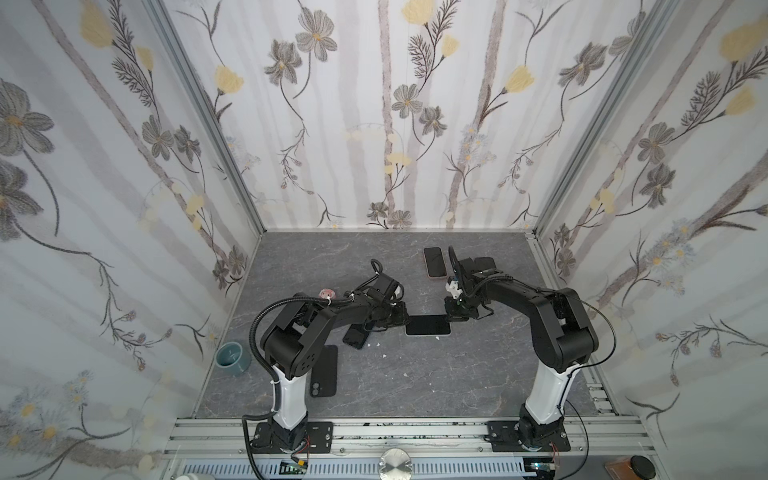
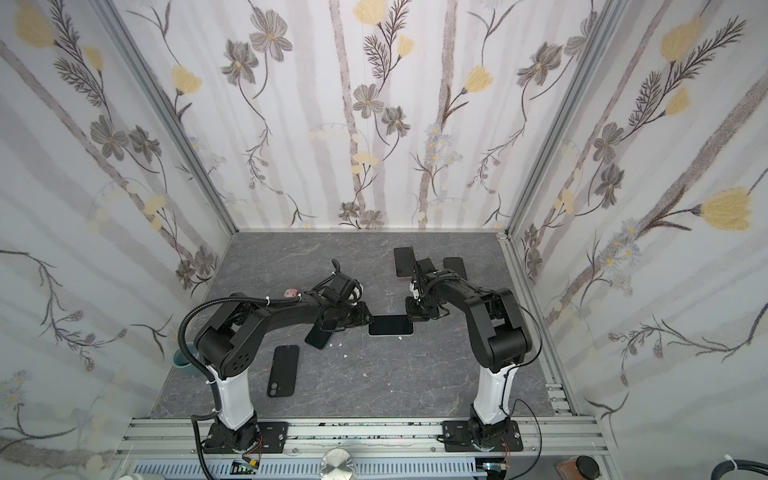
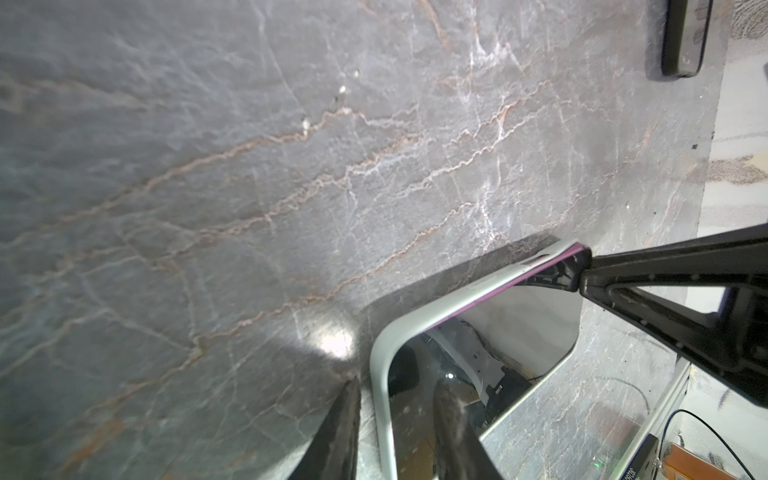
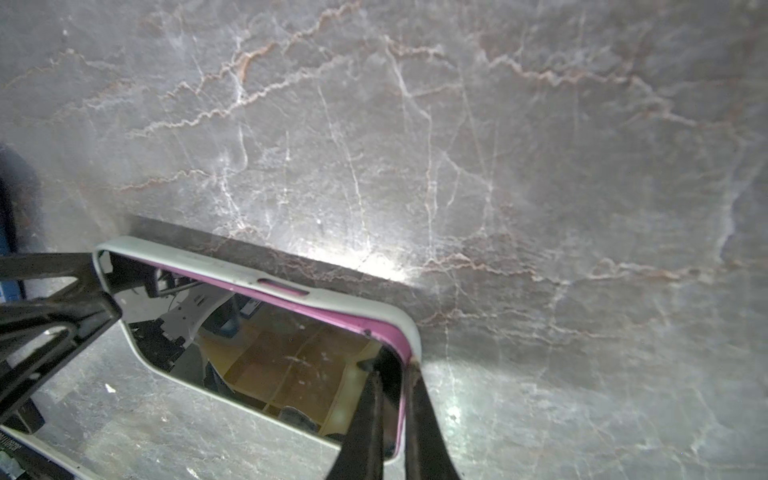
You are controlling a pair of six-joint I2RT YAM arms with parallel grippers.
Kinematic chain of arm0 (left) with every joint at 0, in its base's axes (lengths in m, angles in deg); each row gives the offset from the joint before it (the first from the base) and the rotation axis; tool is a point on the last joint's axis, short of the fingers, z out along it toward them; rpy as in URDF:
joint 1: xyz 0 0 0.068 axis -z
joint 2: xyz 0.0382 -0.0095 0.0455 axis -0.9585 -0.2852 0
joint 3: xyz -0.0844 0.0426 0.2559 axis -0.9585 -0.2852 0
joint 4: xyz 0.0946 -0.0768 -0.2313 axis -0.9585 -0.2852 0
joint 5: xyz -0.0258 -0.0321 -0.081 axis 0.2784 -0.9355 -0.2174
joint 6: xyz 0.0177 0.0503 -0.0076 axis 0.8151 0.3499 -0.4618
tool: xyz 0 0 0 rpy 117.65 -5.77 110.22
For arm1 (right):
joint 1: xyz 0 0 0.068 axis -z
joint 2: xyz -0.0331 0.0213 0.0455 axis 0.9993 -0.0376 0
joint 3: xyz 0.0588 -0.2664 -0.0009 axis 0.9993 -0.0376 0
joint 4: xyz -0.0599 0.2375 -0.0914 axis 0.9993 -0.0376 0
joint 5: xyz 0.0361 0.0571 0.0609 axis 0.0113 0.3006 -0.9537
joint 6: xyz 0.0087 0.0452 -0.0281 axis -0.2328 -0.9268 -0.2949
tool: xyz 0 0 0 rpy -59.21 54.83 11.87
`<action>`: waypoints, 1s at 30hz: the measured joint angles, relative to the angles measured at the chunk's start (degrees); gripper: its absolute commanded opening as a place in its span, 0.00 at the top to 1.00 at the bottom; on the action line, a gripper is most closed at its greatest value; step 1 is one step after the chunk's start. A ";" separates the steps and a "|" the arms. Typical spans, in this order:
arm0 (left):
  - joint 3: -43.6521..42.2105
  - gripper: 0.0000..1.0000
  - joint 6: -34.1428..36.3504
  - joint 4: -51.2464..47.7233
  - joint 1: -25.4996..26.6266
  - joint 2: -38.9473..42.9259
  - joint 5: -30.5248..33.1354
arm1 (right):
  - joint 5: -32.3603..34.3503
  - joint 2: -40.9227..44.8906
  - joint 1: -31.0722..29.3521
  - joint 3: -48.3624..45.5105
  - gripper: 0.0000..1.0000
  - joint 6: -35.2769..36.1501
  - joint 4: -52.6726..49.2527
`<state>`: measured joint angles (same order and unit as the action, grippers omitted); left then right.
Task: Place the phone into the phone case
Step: 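Pinch the case rim over the phone edge with the right gripper, then open both grippers and lift both arms away from the cased phone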
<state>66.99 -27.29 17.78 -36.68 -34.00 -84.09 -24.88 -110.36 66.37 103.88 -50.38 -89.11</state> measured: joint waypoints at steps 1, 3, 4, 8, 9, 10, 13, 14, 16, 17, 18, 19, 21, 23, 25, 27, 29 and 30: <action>0.00 0.68 0.00 0.04 0.00 -0.02 0.00 | 0.61 0.00 -0.28 0.00 0.92 -0.44 0.02; 0.00 0.68 -0.02 0.22 0.00 -0.07 -0.09 | 2.67 0.00 -0.98 0.00 0.92 -0.72 0.11; 0.00 0.68 -0.09 0.31 0.02 -0.09 -0.11 | 3.58 0.00 -1.40 0.00 0.91 -0.83 0.24; -0.20 0.68 -0.15 0.70 0.02 -0.09 -0.15 | 6.69 0.02 -2.95 0.04 0.90 -1.38 0.39; -0.20 0.68 -0.15 0.72 0.02 -0.09 -0.15 | 7.21 0.02 -3.23 0.17 0.90 -1.46 0.33; -0.20 0.68 -0.17 0.74 0.02 -0.09 -0.15 | 7.78 0.07 -3.58 0.50 0.89 -1.46 0.02; -0.20 0.68 -0.17 0.66 0.02 0.13 -0.15 | 10.12 0.74 -4.79 2.08 0.87 -1.88 -1.57; -0.20 0.68 -0.17 0.39 0.02 0.35 -0.02 | 10.91 1.11 -5.16 2.89 0.87 -1.81 -2.25; 0.17 0.68 -0.15 -0.52 0.00 1.09 0.26 | 12.28 1.90 -5.73 4.63 0.83 -1.16 -3.72; 0.61 0.68 -0.09 -0.92 -0.09 1.68 0.28 | 12.26 2.43 -5.79 5.90 0.81 -0.59 -4.37; 1.09 0.68 0.20 -1.18 -0.11 2.43 0.68 | 12.35 3.54 -5.70 7.45 0.81 0.22 -4.87; 1.49 0.68 0.33 -1.36 -0.17 3.26 1.18 | 12.33 4.90 -5.62 8.98 0.79 1.27 -4.83; 2.08 0.68 0.76 -1.53 -0.39 5.44 1.36 | 11.72 7.82 -5.55 11.89 0.77 3.61 -3.52; 2.25 0.67 1.77 -1.68 -0.74 7.85 2.05 | 10.80 9.88 -5.64 13.40 0.75 6.49 -2.10; 2.23 0.65 2.75 -1.86 -1.05 10.62 3.34 | 10.19 11.72 -5.75 13.57 0.66 9.51 -1.05; 1.70 0.63 4.66 -1.90 -1.42 14.05 4.66 | 8.83 13.99 -5.77 12.79 0.62 13.73 0.70; 0.61 0.61 6.93 -1.88 -1.60 17.46 6.19 | 7.10 15.87 -5.77 11.19 0.55 18.49 2.73; -0.28 0.60 8.59 -1.88 -1.60 19.50 6.95 | 5.97 16.50 -5.75 10.23 0.52 21.00 3.54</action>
<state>66.71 -18.71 15.90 -38.27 -14.51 -77.14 -18.91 -93.86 60.62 114.11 -29.37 -85.57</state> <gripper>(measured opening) 0.385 0.420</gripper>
